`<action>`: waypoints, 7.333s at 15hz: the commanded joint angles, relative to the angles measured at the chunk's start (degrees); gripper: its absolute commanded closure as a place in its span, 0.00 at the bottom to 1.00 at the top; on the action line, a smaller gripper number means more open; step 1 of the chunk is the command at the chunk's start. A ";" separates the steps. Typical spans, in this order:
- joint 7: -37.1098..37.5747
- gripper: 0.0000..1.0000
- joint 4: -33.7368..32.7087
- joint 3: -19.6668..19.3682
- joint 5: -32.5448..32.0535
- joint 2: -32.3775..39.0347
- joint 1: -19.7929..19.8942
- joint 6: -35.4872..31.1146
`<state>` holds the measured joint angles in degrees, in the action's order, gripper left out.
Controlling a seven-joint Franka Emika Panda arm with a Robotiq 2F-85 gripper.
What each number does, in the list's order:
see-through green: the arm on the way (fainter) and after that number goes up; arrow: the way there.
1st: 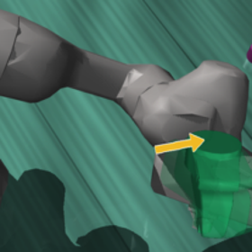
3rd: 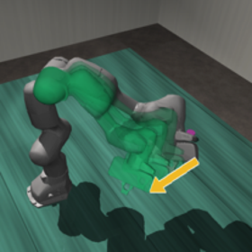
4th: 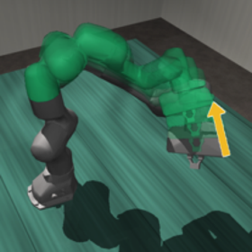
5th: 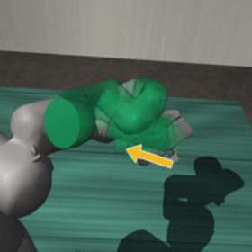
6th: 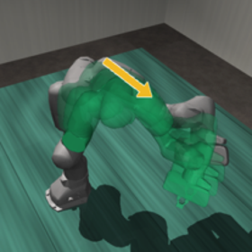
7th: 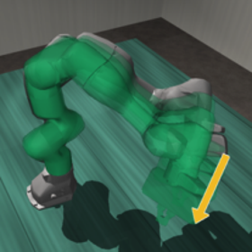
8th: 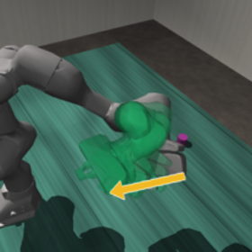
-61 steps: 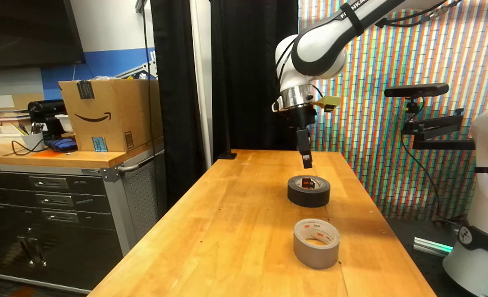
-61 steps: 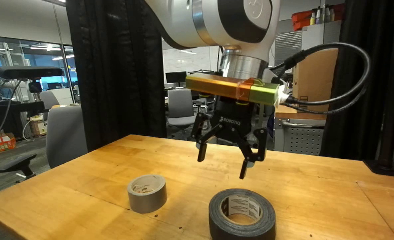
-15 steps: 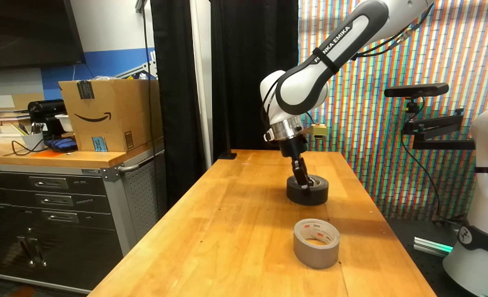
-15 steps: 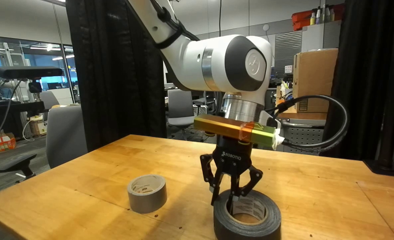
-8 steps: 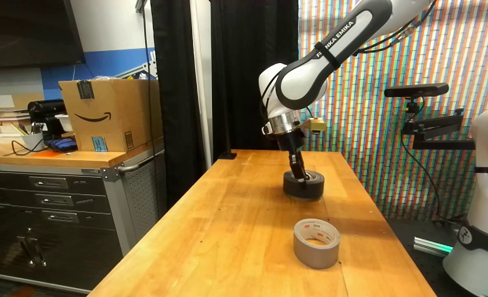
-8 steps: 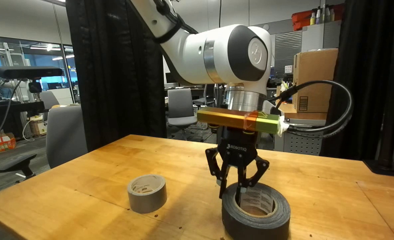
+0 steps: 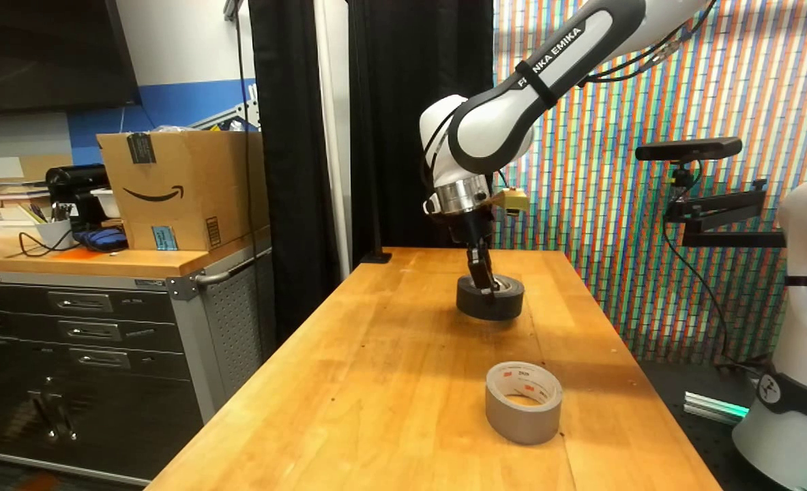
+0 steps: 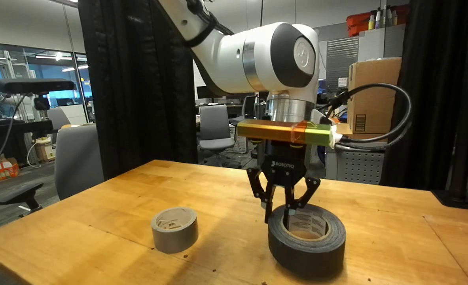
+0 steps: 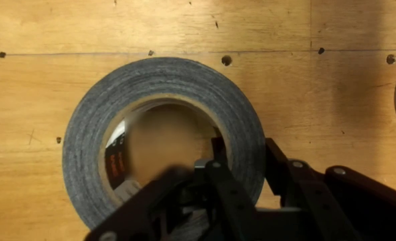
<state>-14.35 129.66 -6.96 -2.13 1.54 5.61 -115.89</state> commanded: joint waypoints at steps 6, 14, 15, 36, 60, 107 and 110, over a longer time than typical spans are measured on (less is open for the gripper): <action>0.66 0.92 -11.89 3.00 -3.18 4.85 -1.55 3.12; 0.38 0.92 -17.74 4.51 -4.42 10.51 -2.43 5.00; 0.32 0.92 -18.50 4.67 -4.44 11.31 -2.50 5.08; 0.14 0.44 -27.31 5.28 -4.82 20.28 -2.65 7.83; 0.07 0.29 -26.21 5.48 -4.39 19.90 -2.44 6.68; 7.69 0.00 -8.85 6.73 -7.19 6.29 -6.15 2.99; 8.26 0.00 -8.81 6.98 -7.35 5.51 -6.66 3.57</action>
<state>-7.90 119.59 -0.49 -8.03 10.04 -0.57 -113.63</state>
